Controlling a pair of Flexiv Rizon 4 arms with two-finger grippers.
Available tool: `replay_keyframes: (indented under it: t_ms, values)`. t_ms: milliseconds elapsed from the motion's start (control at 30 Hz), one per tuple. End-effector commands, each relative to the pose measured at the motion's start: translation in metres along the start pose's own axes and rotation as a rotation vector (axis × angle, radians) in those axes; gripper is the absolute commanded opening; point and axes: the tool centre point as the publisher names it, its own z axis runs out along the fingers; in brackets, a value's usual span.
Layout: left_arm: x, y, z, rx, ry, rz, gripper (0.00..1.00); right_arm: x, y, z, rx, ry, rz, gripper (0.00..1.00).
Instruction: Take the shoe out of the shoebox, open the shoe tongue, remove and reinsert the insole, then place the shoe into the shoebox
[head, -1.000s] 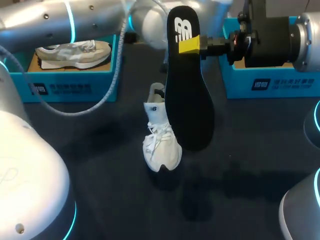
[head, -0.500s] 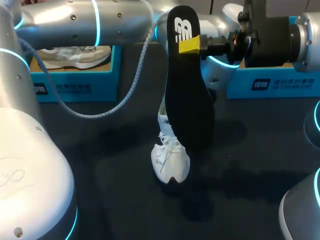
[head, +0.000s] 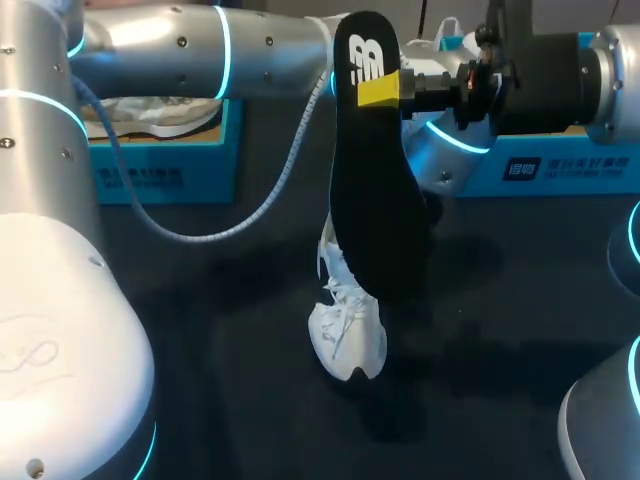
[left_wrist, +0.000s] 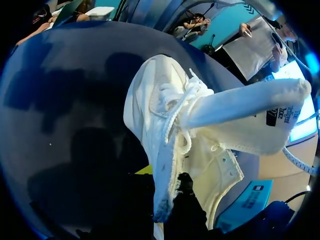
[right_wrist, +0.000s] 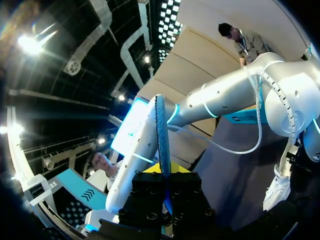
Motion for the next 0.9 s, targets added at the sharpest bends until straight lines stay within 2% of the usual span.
replay_keyframes:
  t_ms: [33,400,433,467,500,533,567,900]
  values:
    - [0.003,0.000,0.006,0.004,-0.002,0.002,0.00,0.000,0.000,0.003,-0.001,-0.003,0.001,0.00]
    - [0.000,-0.001,0.025,0.015,0.027,-0.004,0.00,0.000,0.000,0.003,-0.001,-0.003,0.001,0.00]
    - [0.000,-0.002,0.025,0.015,0.028,-0.005,0.09,0.000,0.000,0.003,-0.001,-0.003,0.001,0.00]
    - [0.000,-0.002,0.026,0.015,0.029,-0.008,0.41,0.000,0.000,0.003,-0.001,-0.003,0.001,0.00]
    - [0.000,-0.002,0.026,0.015,0.029,-0.009,0.59,0.000,0.000,0.003,-0.001,-0.003,0.001,0.00]
    - [0.000,-0.003,0.026,0.016,0.030,-0.006,0.95,0.000,0.000,0.003,-0.001,-0.003,0.001,0.00]
    - [0.001,-0.003,0.025,0.017,0.028,-0.004,1.00,0.000,0.000,0.003,-0.001,-0.003,0.001,0.00]
    - [0.009,-0.008,-0.008,0.009,-0.066,0.010,1.00,0.000,0.000,0.003,-0.001,-0.003,0.001,0.00]
